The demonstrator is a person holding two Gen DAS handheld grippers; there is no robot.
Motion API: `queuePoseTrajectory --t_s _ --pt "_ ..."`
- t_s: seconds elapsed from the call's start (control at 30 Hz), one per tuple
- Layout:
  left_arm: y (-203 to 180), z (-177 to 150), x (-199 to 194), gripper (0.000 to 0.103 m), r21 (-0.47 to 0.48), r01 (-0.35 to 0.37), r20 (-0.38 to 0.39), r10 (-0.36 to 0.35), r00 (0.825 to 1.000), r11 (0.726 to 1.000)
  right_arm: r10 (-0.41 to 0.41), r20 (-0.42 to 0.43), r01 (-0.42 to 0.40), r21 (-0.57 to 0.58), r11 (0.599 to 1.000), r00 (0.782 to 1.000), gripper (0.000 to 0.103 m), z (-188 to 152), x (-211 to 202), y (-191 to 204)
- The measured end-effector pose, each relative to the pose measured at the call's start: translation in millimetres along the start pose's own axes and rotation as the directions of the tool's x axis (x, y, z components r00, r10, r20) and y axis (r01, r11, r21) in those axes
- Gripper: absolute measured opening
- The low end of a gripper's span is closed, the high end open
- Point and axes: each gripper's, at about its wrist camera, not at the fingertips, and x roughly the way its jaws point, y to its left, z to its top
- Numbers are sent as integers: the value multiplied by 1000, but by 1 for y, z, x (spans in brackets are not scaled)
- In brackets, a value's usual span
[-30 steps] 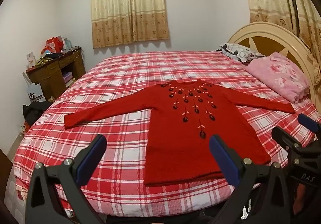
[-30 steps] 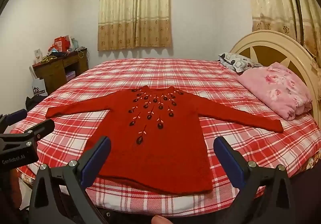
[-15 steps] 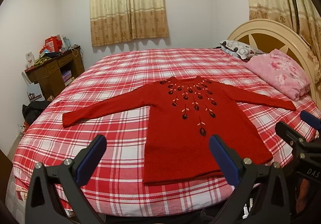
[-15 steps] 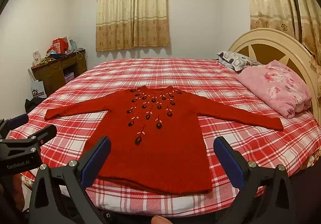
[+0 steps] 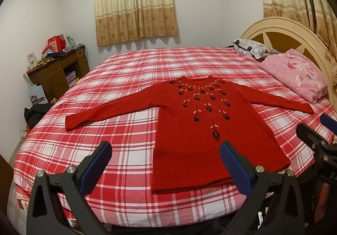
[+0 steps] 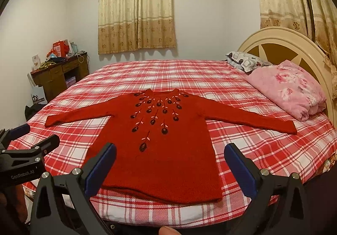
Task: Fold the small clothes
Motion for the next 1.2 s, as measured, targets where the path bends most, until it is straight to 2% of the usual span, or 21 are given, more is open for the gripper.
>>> queuePoseTrajectory --t_s 1.2 --pt "-1 0 0 103 0 4 -4 -4 1000 1000 4 -22 -4 -3 1000 1000 102 -5 8 3"
